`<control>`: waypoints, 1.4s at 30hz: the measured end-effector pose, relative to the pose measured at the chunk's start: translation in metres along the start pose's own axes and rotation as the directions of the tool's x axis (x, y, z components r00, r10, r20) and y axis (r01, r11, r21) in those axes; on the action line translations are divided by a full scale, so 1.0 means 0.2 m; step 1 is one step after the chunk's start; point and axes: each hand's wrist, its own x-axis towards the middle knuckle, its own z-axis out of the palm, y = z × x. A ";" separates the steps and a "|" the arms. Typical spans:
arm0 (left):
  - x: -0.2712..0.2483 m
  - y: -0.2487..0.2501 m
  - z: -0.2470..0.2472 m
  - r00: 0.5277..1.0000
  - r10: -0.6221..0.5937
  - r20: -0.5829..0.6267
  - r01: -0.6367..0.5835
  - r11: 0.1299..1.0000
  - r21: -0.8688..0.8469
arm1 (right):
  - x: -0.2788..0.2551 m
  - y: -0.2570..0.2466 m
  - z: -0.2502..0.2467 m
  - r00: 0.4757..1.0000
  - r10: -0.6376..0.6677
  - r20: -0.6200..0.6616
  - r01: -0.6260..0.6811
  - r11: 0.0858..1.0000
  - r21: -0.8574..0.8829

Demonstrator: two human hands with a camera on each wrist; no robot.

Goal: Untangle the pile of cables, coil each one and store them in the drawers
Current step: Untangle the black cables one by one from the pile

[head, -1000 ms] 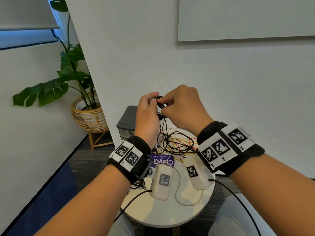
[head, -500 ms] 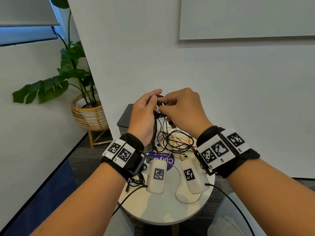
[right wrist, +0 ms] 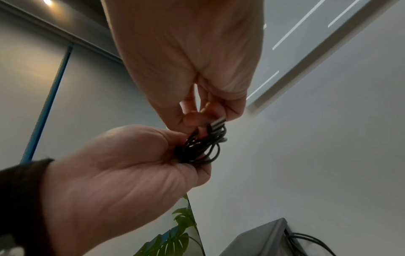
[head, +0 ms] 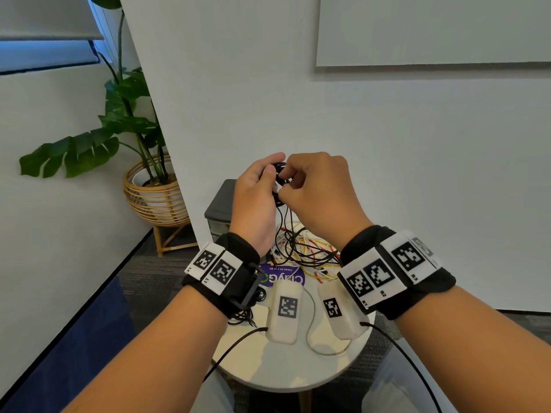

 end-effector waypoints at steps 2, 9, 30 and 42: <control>0.00 -0.01 0.00 1.000 0.017 -0.008 -0.016 0.999 0.047 | 0.00 0.01 0.01 1.000 -0.007 0.013 0.007 0.999 -0.040; 0.02 -0.08 -0.03 0.996 0.093 0.003 -0.091 0.967 0.237 | -0.01 0.05 0.04 0.996 0.065 0.066 -0.057 0.992 -0.109; 0.01 -0.01 -0.11 0.986 -0.084 0.143 0.055 0.980 0.193 | -0.03 0.30 -0.01 0.849 0.341 0.403 -0.521 0.667 0.532; 0.02 0.00 -0.08 0.993 -0.056 0.104 0.035 0.980 0.198 | -0.08 0.39 0.09 0.789 0.087 0.608 -0.614 0.103 0.783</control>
